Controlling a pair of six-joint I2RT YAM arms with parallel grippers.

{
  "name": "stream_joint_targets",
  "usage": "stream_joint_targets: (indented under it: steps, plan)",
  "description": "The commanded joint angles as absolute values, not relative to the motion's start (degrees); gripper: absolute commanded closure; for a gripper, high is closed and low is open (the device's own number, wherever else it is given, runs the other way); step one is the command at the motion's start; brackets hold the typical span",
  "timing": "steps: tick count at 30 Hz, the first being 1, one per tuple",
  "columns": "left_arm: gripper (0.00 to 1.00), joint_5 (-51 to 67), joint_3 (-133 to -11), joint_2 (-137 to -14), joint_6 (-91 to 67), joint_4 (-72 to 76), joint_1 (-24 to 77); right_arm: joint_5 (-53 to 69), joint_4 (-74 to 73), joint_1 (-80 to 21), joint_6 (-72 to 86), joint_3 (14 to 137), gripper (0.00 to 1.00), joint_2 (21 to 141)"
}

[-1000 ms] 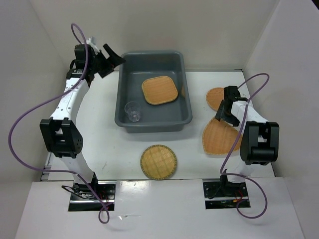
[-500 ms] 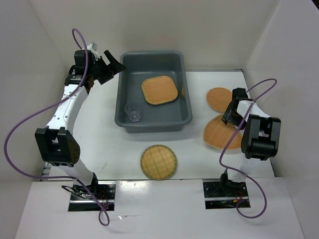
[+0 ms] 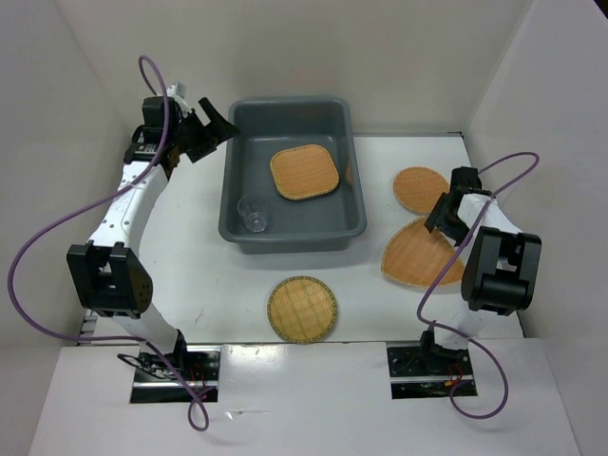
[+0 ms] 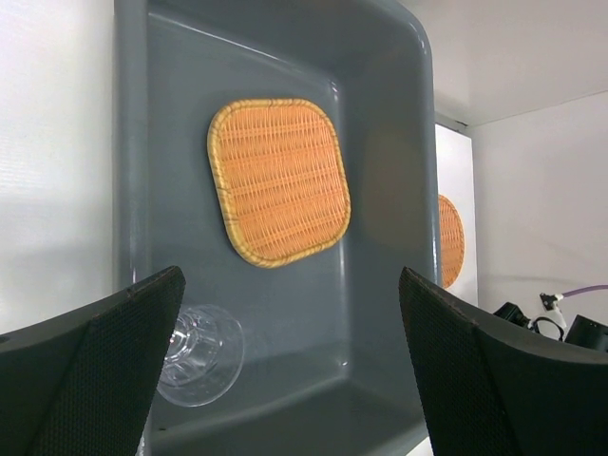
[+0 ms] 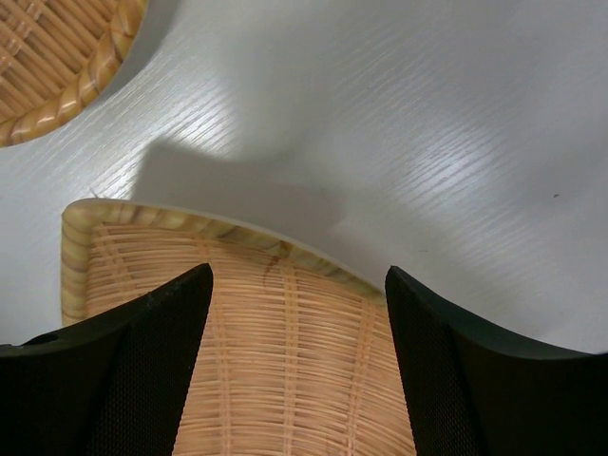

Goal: Place the mixed dishes into the plastic bin

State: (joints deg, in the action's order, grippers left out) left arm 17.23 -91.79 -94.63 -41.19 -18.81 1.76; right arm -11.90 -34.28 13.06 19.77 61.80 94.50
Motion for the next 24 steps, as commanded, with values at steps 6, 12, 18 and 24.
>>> stream_joint_targets:
  steps: [6,12,18,24]
  plan:
    - [0.00,18.8,-89.9,-90.3,-42.3,-16.6,1.7,-8.8,-34.4,14.0,20.8,61.0,0.21,92.6]
    - [0.00,17.1,-87.9,-88.3,-42.3,-17.1,1.7,-7.6,-34.5,15.6,20.8,62.0,0.21,98.1]
    - [0.00,15.2,-87.9,-86.4,-41.0,-19.1,1.7,-4.4,-33.9,15.6,20.3,62.6,0.21,99.8]
    - [0.00,13.6,-87.4,-85.8,-41.0,-20.1,1.7,2.4,-32.7,15.6,19.7,59.0,0.21,99.2]
